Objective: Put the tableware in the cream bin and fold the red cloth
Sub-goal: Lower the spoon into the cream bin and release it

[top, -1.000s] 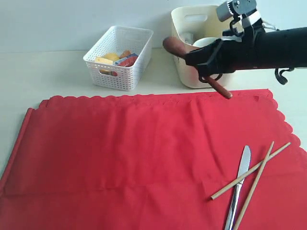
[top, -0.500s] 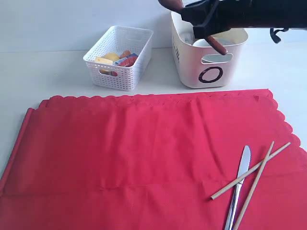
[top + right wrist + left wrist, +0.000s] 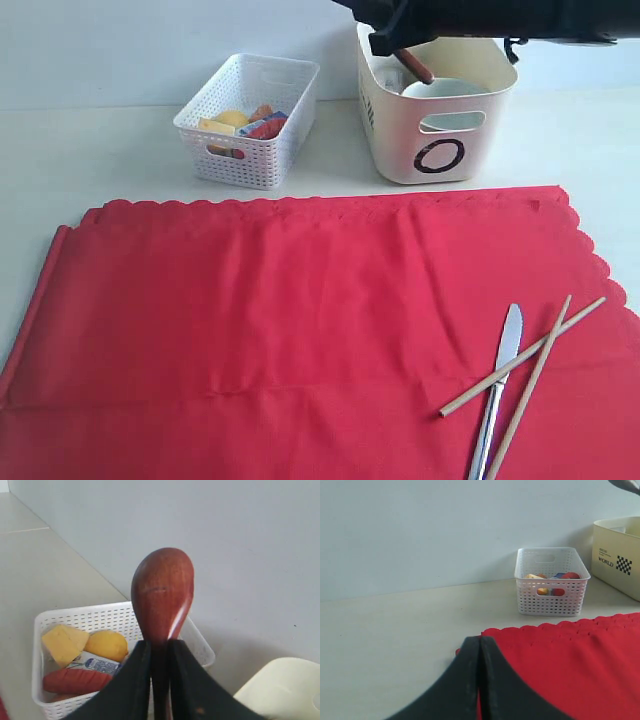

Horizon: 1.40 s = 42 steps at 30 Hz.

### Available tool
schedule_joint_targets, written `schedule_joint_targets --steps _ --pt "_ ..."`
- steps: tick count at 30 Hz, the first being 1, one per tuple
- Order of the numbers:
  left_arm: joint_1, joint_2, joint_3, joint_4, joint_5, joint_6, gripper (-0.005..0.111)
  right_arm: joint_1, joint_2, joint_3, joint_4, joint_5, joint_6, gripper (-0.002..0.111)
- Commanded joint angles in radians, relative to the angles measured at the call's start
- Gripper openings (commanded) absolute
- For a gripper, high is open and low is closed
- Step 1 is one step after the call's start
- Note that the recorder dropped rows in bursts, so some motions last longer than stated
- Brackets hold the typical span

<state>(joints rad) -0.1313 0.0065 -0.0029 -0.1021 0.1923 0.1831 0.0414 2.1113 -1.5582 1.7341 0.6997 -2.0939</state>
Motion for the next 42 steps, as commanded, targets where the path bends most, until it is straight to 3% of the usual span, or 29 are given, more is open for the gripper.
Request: schedule_joint_targets --steps 1,8,28,42 --pt "0.004 -0.006 0.003 -0.001 -0.001 -0.003 0.001 -0.001 0.075 -0.081 0.01 -0.045 -0.012 0.0" --pt "0.004 -0.006 0.003 -0.001 -0.001 -0.003 0.001 -0.006 0.128 -0.105 0.01 -0.237 -0.004 0.0" --pt "0.004 -0.006 0.003 -0.001 -0.001 -0.003 0.001 -0.006 0.156 -0.105 0.01 -0.271 0.03 0.001" --pt "0.004 -0.006 0.003 -0.001 -0.001 -0.003 0.001 -0.006 0.156 -0.105 0.01 -0.315 0.057 0.04"
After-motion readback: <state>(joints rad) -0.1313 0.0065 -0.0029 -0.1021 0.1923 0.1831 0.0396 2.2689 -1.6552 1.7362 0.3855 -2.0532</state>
